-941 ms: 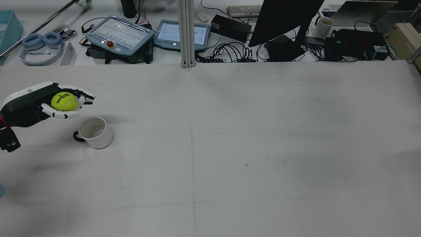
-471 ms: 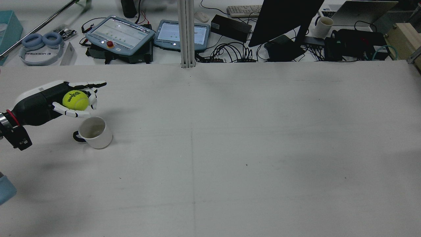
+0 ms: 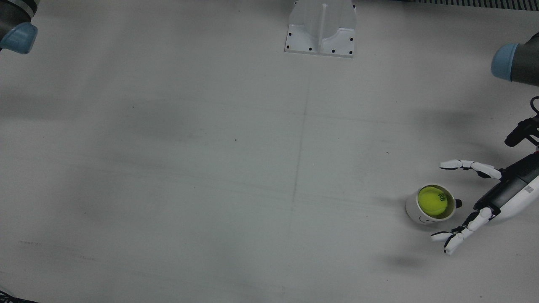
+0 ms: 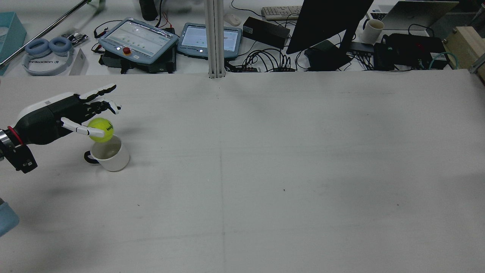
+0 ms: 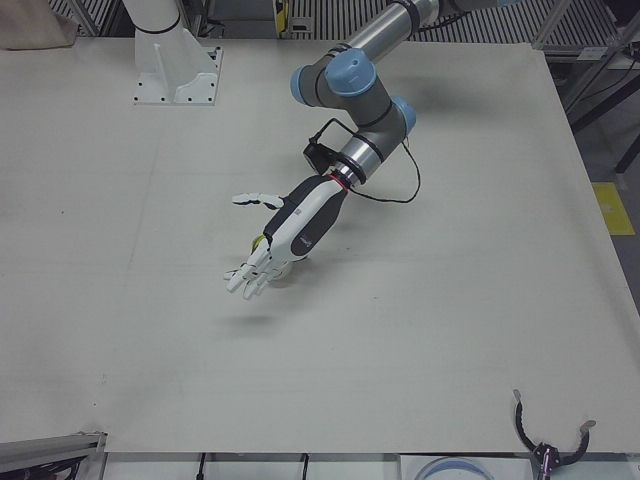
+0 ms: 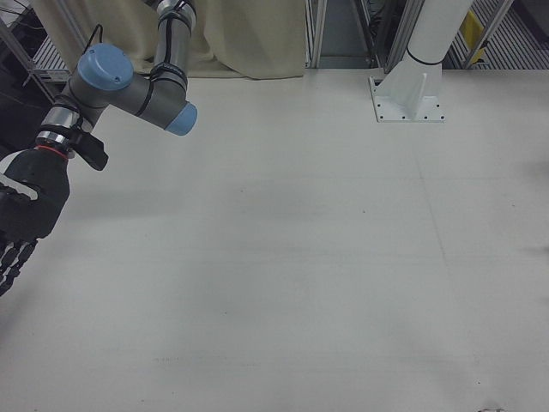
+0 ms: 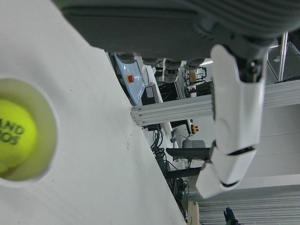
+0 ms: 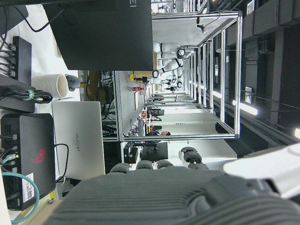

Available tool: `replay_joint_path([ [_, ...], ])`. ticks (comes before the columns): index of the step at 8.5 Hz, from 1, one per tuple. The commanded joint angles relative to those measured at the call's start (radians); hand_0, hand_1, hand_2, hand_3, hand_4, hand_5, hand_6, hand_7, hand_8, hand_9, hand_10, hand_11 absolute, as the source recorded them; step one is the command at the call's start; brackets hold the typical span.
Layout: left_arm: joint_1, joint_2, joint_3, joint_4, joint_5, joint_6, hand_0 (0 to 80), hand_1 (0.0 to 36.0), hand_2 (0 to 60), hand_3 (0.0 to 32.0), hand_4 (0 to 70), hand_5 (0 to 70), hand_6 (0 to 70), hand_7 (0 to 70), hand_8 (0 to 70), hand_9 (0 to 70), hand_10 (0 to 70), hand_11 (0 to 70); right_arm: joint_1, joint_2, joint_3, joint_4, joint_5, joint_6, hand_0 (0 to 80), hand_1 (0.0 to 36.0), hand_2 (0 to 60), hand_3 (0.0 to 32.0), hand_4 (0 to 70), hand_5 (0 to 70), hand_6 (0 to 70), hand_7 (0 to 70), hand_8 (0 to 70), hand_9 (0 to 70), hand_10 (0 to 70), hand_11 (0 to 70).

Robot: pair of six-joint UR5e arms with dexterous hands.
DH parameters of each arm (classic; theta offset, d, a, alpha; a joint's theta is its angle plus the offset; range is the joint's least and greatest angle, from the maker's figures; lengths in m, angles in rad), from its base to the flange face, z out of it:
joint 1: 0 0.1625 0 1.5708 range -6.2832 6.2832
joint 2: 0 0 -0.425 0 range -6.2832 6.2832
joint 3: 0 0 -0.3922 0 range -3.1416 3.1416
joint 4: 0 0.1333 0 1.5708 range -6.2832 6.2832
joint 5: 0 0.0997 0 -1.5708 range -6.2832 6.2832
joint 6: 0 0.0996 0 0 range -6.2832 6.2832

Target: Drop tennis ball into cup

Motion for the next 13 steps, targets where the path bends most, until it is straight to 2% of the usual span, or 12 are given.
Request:
replay_joint_path([
  [1,-0.003,-0.004,-0.003,-0.001,0.001,-0.014,55.9,30.9,21.6,0.0,0.0,4.7,1.4,17.0,0.0,2.0,0.0,0.0,0.0,0.0,0.0,0.0,0.0,0.0,0.0,0.0,0.0,0.0,0.0,0.0,0.0,0.0,0.0,0.0,0.0,0.0],
  [2,-0.015,0.0,-0.041,0.013,0.001,-0.021,56.6,31.9,22.0,0.0,0.0,4.0,0.0,19.1,0.0,2.4,0.0,0.0,0.0,0.0,0.0,0.0,0.0,0.0,0.0,0.0,0.0,0.0,0.0,0.0,0.0,0.0,0.0,0.0,0.0,0.0],
  [4,-0.223,-0.097,-0.034,0.131,-0.001,-0.006,56.7,32.3,25.9,0.0,0.0,5.4,2.2,20.5,0.0,2.7,0.0,0.4,0.0,0.002,0.0,0.001,0.0,0.0,0.0,0.0,0.0,0.0,0.0,0.0,0.0,0.0,0.0,0.0,0.0,0.0],
  [6,-0.426,-0.165,0.116,0.145,-0.001,-0.004,58.8,33.8,23.0,0.0,0.0,5.4,1.0,19.2,0.0,2.4,0.0,1.2,0.0,0.0,0.0,0.0,0.0,0.0,0.0,0.0,0.0,0.0,0.0,0.0,0.0,0.0,0.0,0.0,0.0,0.0],
  [7,-0.465,-0.159,0.141,0.144,-0.001,-0.006,62.0,35.5,21.4,0.0,0.0,6.7,2.1,19.0,0.0,2.4,0.0,1.7,0.0,0.0,0.0,0.001,0.0,0.0,0.0,0.0,0.0,0.0,0.0,0.0,0.0,0.0,0.0,0.0,0.0,0.0],
  [8,-0.488,-0.153,0.174,0.144,-0.001,-0.009,63.9,35.7,21.7,0.0,0.0,8.7,7.6,17.5,0.8,2.1,0.0,1.6,0.0,0.0,-0.002,0.0,0.0,0.0,0.0,0.0,0.0,0.0,0.0,0.0,0.0,0.0,0.0,0.0,0.0,0.0],
  [10,-0.511,-0.11,0.183,0.144,-0.001,-0.011,62.3,36.0,20.3,0.0,0.0,5.5,0.0,19.7,0.0,2.5,0.0,1.2,0.002,0.0,0.002,0.001,0.0,0.0,0.0,0.0,0.0,0.0,0.0,0.0,0.0,0.0,0.0,0.0,0.0,0.0],
  [13,-0.486,-0.109,0.131,0.165,0.008,-0.014,62.3,35.8,21.0,0.0,0.0,6.1,0.9,17.7,0.0,2.1,0.0,0.4,0.002,0.0,0.003,0.0,0.0,0.0,0.0,0.0,0.0,0.0,0.0,0.0,0.0,0.0,0.0,0.0,0.0,0.0],
])
